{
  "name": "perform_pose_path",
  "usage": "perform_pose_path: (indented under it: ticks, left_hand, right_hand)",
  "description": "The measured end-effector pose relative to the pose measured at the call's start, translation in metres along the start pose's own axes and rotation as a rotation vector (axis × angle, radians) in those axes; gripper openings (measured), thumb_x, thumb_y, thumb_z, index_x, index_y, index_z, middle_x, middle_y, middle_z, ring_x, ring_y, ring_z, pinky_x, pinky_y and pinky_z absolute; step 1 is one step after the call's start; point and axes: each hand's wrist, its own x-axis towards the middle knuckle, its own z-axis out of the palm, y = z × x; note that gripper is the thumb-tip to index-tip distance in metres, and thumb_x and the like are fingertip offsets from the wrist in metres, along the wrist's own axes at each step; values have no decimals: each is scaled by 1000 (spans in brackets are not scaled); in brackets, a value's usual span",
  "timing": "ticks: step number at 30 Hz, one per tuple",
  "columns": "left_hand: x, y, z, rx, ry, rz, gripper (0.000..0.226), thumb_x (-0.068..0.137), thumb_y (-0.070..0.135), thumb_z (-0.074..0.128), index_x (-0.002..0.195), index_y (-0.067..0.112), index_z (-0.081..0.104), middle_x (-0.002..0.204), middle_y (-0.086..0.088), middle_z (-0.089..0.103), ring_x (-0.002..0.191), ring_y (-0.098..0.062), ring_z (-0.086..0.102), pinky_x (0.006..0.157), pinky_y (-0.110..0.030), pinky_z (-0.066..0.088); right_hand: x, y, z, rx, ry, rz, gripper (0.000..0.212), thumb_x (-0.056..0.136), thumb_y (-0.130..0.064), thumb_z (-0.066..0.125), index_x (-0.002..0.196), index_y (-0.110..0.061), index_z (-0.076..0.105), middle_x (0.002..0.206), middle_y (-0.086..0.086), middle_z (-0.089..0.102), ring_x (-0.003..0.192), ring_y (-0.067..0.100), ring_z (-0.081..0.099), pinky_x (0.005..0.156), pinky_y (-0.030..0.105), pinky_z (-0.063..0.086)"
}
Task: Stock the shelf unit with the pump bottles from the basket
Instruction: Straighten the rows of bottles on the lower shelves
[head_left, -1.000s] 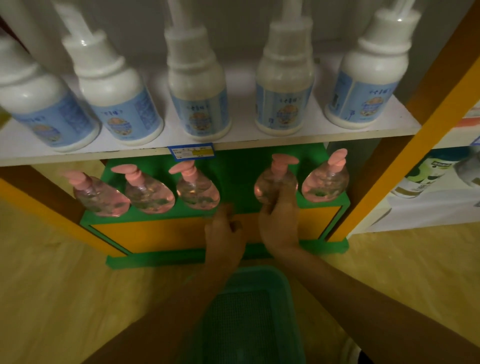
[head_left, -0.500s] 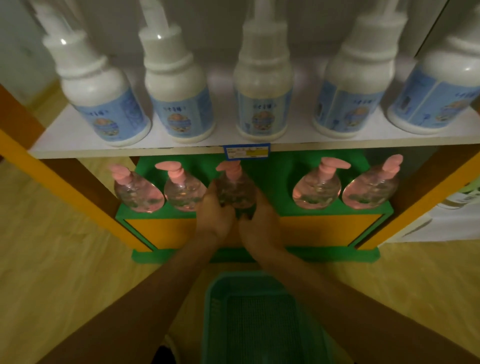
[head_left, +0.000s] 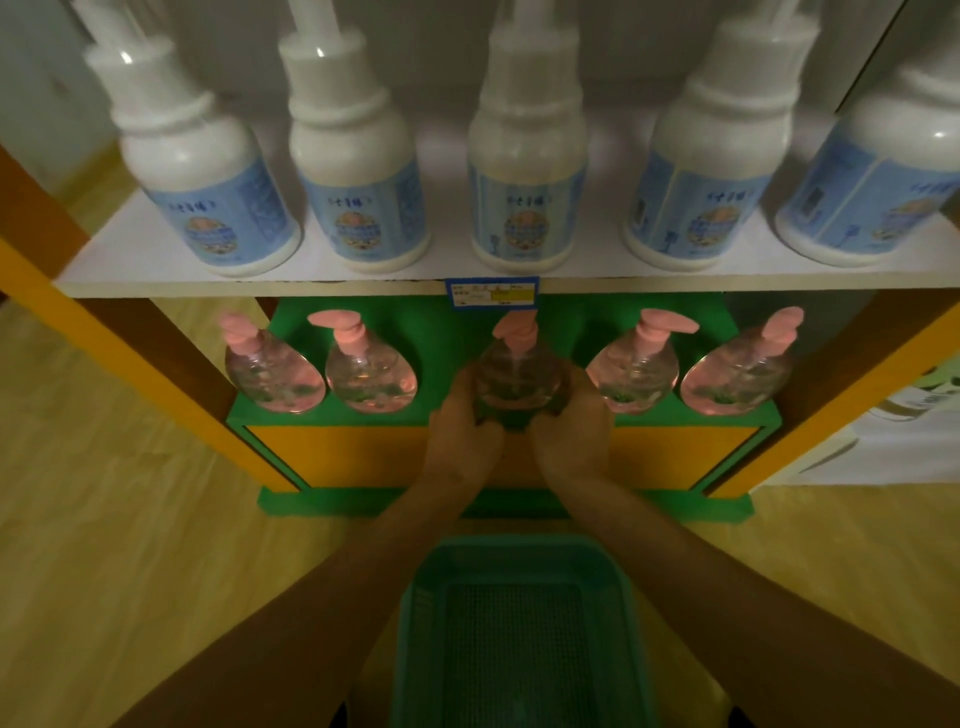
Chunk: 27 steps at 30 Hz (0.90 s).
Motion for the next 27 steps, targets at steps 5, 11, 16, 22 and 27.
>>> perform_pose_path:
  ticks: [5,11,16,22,27]
  left_hand:
    - [-4,-2,-1,-5,10,24,65,76,-13,48,135,14,43,118,1,60,98,-11,56,85,-23,47]
    - [-8,1,-6,31,24,33,63,80,-13,49,136,15,40,109,8,53,80,4,52,55,6,38]
    - [-3,-1,-6,39,11,34,64,80,-10,52,136,18,40,112,8,56,78,11,50,57,5,41]
    - [-17,-4,-19,0,173,-53,54,83,-11,48,132,11,44,116,3,54,90,-2,55,71,-7,43]
    - [-22,-20,-60,110,436,-51,31,83,-7,50,111,5,54,103,-11,63,91,-22,56,75,-32,44]
  right_hand:
    - [-5,3,2,5,6,-38,38,82,9,54,117,-5,60,114,12,65,106,24,59,93,26,44]
    - [-9,4,4,21,-35,-44,41,83,8,55,121,-7,58,115,11,64,107,23,57,94,24,43]
    - [-6,8,0,-2,-74,-64,44,83,7,56,124,-7,56,118,10,63,108,22,57,90,18,40]
    - [-36,3,18,-30,34,-107,50,74,8,57,121,-3,47,116,14,49,106,24,48,91,35,45]
    - [-60,-23,41,21,-274,-131,52,80,5,53,130,-7,43,118,15,51,103,22,49,82,33,42]
